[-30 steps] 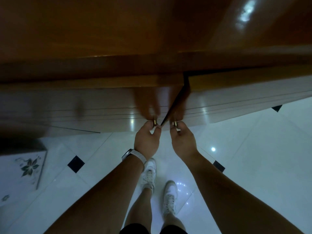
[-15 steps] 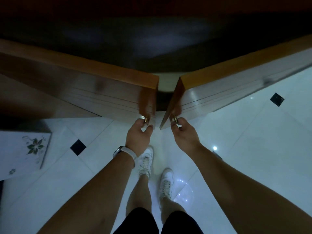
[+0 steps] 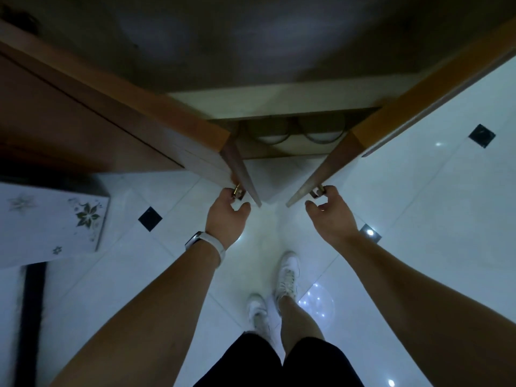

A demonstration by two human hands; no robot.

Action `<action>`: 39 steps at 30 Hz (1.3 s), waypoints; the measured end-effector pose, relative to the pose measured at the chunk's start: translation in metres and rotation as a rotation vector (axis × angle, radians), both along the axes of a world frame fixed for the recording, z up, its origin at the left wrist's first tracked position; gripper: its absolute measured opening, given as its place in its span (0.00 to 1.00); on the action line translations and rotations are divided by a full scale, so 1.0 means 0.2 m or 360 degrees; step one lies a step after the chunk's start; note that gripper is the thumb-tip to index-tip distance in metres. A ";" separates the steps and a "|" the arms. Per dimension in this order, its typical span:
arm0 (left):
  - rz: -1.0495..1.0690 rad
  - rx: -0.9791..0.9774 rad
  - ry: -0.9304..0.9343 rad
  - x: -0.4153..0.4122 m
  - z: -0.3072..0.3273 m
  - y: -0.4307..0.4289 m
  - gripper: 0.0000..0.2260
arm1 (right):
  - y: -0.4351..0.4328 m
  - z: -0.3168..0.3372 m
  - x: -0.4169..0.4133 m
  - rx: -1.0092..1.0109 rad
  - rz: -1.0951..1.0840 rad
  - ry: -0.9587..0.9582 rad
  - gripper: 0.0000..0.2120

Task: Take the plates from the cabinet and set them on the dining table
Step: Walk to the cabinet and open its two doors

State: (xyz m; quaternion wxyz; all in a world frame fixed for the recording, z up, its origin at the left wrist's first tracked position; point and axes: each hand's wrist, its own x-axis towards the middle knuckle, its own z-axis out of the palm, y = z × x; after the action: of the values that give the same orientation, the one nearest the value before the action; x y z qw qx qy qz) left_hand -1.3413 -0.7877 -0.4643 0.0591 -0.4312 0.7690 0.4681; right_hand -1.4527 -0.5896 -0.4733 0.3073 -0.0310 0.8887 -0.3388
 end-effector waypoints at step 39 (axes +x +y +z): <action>0.0417 -0.0538 0.0479 0.86 0.77 -0.17 0.17 | 0.56 0.84 0.28 0.0336 -0.0259 0.0771 0.26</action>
State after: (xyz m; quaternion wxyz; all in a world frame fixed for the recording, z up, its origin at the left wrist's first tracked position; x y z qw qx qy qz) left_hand -1.1687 -0.8227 -0.3097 -0.1899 -0.4566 0.7740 0.3956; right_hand -1.3957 -0.4776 -0.3044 0.0590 -0.0073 0.9663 -0.2505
